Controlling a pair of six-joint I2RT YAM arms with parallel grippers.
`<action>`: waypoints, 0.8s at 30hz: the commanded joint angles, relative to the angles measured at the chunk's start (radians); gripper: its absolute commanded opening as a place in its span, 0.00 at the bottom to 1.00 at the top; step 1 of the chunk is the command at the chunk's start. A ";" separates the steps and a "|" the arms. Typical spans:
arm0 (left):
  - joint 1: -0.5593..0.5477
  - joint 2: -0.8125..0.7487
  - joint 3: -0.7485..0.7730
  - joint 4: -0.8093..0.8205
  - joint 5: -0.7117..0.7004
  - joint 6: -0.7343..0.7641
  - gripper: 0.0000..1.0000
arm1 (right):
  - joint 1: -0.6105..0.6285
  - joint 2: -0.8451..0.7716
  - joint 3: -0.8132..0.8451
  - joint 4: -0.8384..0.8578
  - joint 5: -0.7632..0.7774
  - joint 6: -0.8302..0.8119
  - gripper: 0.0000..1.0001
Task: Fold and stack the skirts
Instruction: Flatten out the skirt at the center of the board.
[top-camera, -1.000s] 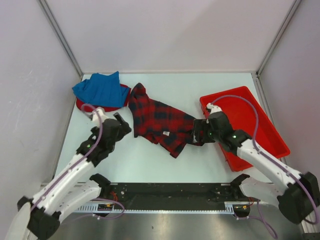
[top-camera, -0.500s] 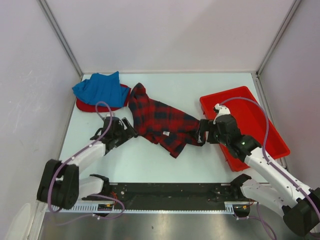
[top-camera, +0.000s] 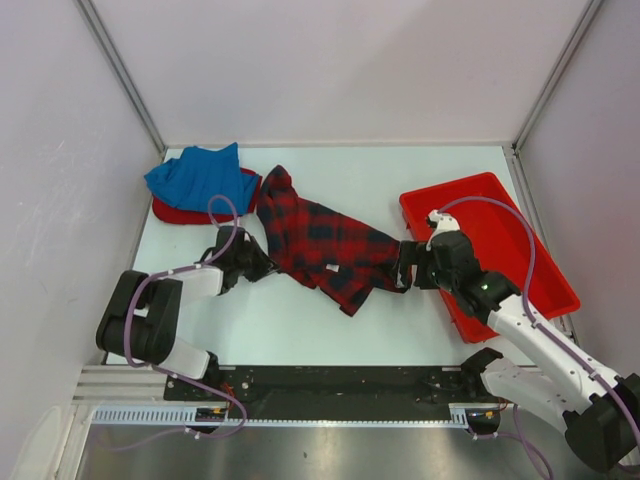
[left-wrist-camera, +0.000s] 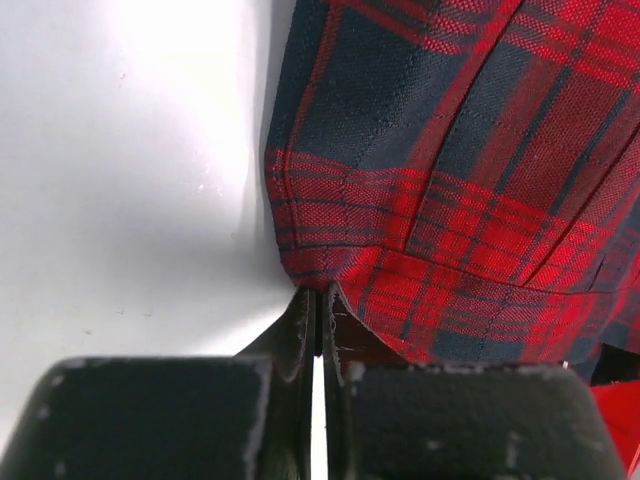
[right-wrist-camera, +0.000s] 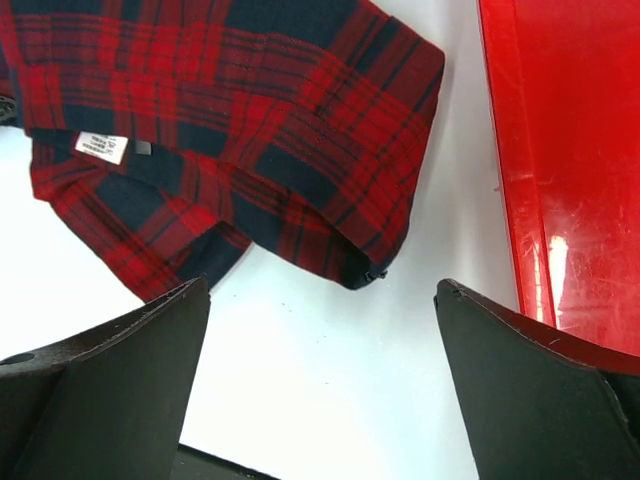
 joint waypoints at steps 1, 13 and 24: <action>0.001 -0.034 -0.001 -0.049 -0.015 0.001 0.00 | -0.004 0.003 -0.008 0.019 -0.019 -0.006 1.00; 0.000 -0.503 -0.074 -0.287 -0.129 -0.001 0.00 | 0.010 -0.026 -0.008 -0.015 -0.037 0.002 1.00; -0.002 -0.907 -0.105 -0.459 -0.270 -0.024 0.00 | 0.007 -0.197 -0.028 -0.066 -0.062 0.114 0.98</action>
